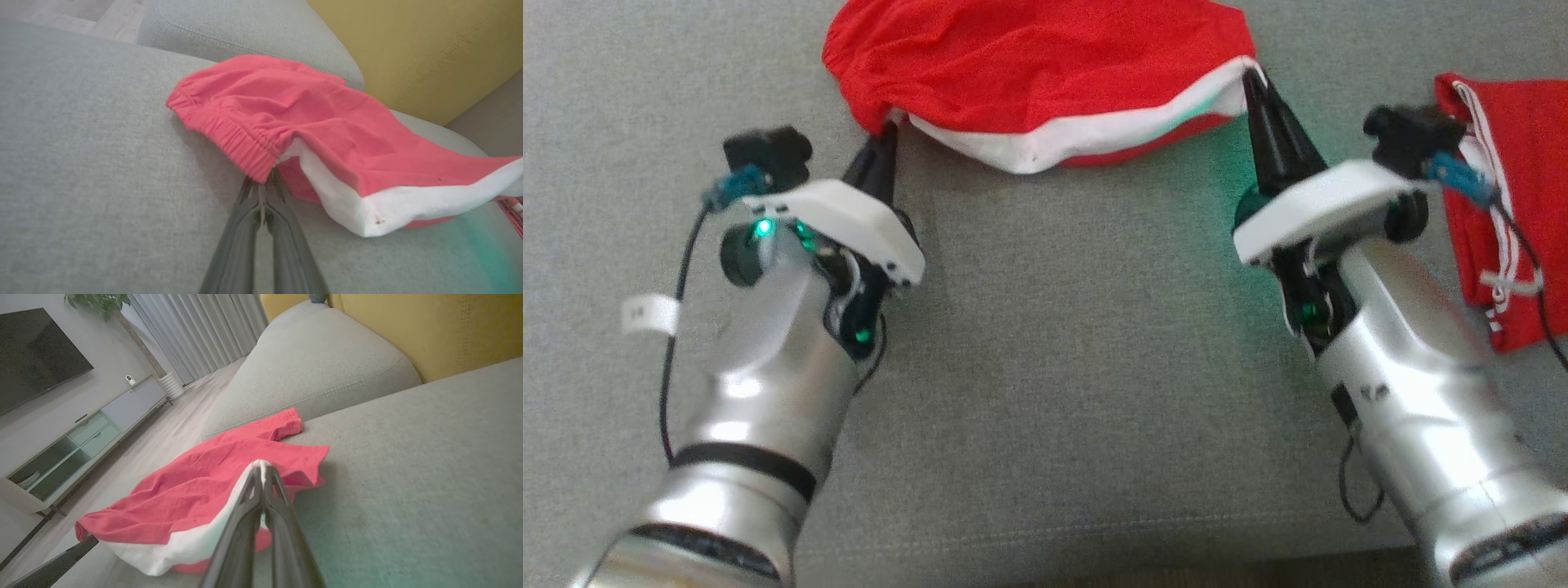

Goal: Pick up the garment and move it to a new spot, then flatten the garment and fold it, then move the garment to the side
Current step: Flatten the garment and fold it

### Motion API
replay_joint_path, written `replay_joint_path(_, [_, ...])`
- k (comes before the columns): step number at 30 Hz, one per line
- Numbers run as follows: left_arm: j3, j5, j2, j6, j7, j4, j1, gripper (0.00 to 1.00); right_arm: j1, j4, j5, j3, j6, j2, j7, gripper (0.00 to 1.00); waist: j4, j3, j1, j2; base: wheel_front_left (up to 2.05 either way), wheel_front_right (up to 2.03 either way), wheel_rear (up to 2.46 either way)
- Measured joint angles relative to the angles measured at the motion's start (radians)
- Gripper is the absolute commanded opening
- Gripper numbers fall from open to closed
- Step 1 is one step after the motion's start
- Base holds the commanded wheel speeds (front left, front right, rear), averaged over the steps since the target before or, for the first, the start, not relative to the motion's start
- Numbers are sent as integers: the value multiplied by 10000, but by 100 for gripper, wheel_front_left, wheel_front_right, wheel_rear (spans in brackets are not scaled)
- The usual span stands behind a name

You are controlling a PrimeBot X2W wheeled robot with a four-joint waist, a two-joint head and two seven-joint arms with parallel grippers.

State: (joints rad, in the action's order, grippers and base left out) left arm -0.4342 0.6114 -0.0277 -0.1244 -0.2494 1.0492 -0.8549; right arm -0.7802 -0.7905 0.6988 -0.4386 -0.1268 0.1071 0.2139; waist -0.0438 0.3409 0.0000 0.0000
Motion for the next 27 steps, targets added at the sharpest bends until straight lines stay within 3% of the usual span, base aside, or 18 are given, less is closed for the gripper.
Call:
replay_joint_path(7, [-401, -98, -123, -2, 0, -1829, 1902, 0, 2342, 1620, 226, 46, 0, 757, 257, 0, 45, -466, 0, 0, 0, 0, 0])
replay_joint_path(12, [-410, -564, -857, 12, 0, -3607, 4085, 0, 4451, 3266, 142, 894, 0, 1081, 127, 0, 81, -1031, -1, 0, 0, 0, 0])
replay_joint_path(16, [-610, -644, -1210, 209, 50, -5135, 5683, 0, 6319, 4892, -280, 2042, 0, 1175, -696, 0, 173, -1559, -1, 0, 0, 0, 0])
replay_joint_path(19, [-698, -642, -1432, 407, 326, -6088, 6404, 0, 7394, 5856, -566, 2706, 0, 1091, -1281, 0, 228, -1805, -1, 0, 0, 0, 0])
replay_joint_path(27, [-775, -433, -2472, 1768, 2253, -10364, 9293, 0, 10736, 9653, -1643, 4660, 0, -232, -3954, 0, 147, -2301, -1, 0, 0, 0, 0])
